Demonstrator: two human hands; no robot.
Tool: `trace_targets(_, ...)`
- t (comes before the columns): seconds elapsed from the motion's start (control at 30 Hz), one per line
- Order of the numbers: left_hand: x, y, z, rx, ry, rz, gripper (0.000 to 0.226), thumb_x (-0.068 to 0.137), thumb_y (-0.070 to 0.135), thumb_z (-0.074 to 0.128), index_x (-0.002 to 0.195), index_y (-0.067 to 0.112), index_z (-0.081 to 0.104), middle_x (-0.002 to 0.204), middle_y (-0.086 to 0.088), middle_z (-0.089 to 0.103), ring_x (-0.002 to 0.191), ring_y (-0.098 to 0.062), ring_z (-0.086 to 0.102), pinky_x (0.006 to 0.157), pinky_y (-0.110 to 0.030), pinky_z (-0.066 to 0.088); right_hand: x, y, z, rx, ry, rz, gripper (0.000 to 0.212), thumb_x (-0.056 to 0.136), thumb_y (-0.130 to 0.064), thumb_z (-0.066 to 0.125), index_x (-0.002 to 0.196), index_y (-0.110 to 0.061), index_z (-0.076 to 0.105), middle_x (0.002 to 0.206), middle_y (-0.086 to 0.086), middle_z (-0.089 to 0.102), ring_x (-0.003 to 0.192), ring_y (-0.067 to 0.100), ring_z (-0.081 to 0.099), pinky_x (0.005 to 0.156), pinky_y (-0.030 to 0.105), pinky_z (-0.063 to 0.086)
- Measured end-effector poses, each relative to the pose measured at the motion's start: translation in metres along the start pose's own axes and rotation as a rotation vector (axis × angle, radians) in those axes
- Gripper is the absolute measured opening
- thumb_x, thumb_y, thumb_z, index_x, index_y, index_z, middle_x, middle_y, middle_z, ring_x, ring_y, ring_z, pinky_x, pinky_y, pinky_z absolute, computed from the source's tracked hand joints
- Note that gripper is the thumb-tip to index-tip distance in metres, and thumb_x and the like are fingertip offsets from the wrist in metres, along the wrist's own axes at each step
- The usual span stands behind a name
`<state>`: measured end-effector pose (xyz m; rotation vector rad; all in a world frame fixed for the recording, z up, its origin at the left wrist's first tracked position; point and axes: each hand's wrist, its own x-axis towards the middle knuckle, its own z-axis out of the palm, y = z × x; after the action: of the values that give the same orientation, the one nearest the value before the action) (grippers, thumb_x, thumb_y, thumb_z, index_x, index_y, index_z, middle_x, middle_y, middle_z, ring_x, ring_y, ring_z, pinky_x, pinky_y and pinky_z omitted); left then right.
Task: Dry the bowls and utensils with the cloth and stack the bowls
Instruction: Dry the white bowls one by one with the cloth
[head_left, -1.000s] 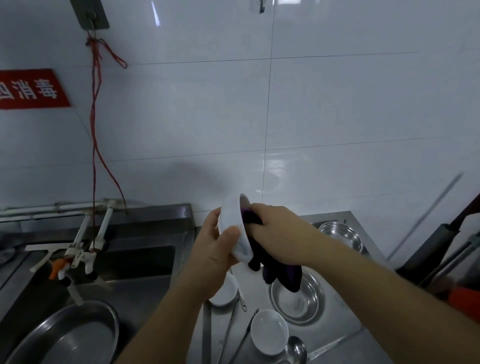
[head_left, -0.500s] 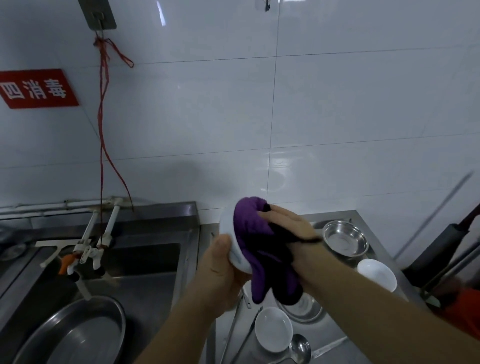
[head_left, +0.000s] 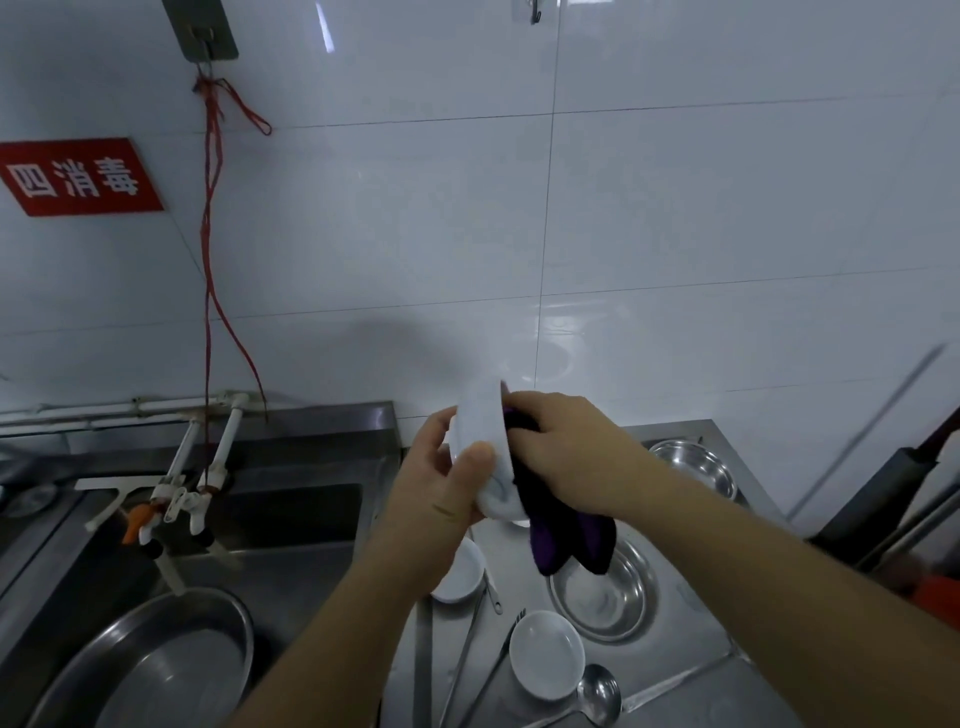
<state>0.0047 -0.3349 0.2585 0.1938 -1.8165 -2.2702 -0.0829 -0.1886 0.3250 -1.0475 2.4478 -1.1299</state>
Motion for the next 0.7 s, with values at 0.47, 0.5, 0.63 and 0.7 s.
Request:
trace_targets(0.47,-0.003,-0.012,-0.006,0.221,-0.066,0.059,0.097,0.073,0.073,0.079,0.153,0.032,0.043,0.137,-0.001,0.064,0.123,-0.028,0.068,0.091,-0.043,0.063,-0.027,0.006,0.007,1.382,-0.095,0.241,0.029,0.084,-0.027,0.073,0.055,-0.024,0.076,0.058,0.0,0.068,0.055,0.014,0.069,0.057,0.022,0.058)
trace_targets(0.5,-0.002,-0.013,-0.008,0.285,-0.069,0.079,0.092,0.075,0.069,0.078,0.153,0.038,0.041,0.137,0.005,0.062,0.122,-0.022,0.067,0.089,-0.039,0.064,-0.028,0.006,0.007,1.324,-0.104,0.226,0.022,0.081,-0.024,0.077,0.059,-0.025,0.079,0.063,-0.002,0.073,0.059,0.012,0.072,0.06,0.021,0.058)
trace_targets(0.63,0.003,-0.007,-0.01,0.316,-0.131,-0.002,0.088,0.071,0.073,0.08,0.147,0.051,0.042,0.135,0.015,0.06,0.12,-0.011,0.067,0.09,-0.035,0.063,-0.03,0.015,0.007,1.361,-0.136,0.253,0.025,0.093,-0.023,0.066,0.079,-0.011,0.084,0.081,0.009,0.078,0.071,0.021,0.076,0.068,0.028,0.061)
trace_targets(0.7,0.009,-0.003,-0.007,0.244,-0.082,-0.044,0.068,0.09,0.064,0.068,0.15,0.045,0.045,0.144,0.01,0.059,0.125,-0.016,0.066,0.1,-0.043,0.059,-0.029,0.015,0.008,1.374,-0.124,0.238,0.034,0.097,-0.024,0.057,0.082,-0.011,0.085,0.084,0.009,0.078,0.074,0.02,0.077,0.071,0.028,0.061)
